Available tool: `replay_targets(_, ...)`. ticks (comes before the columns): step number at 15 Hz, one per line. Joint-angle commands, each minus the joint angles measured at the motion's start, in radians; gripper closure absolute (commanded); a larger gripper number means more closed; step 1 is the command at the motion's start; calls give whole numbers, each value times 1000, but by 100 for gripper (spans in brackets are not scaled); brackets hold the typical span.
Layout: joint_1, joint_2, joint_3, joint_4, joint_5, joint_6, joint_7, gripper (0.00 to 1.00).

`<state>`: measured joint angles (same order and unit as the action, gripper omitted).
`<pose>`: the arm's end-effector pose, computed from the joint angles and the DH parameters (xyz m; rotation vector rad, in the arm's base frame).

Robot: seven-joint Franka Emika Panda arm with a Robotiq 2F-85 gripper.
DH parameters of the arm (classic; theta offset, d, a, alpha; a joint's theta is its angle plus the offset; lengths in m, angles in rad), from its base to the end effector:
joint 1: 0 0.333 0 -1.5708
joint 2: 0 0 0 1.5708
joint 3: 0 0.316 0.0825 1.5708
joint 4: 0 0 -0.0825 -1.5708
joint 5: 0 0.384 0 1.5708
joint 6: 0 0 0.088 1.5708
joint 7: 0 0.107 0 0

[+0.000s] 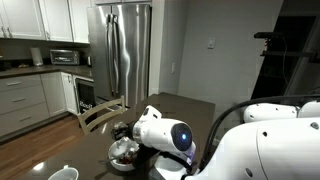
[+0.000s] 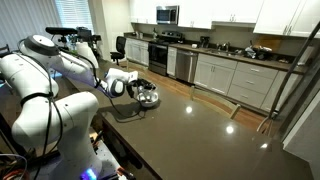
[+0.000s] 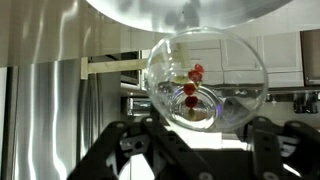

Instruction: Pour the contents of the glass cup into the bowl

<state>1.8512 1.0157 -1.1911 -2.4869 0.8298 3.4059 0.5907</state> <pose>0.4423 0.2240 0.2674 2.4892 -0.4422 1.5912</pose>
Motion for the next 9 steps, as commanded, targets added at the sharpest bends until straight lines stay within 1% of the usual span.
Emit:
replay_targets(1,21,2,-34,-5,4,11,-6,58)
replay_targets(3,27,2,-49,-3,4,2,-9,58)
replay_targets(9,34,-83,-88,2,-19,-23,-24,58)
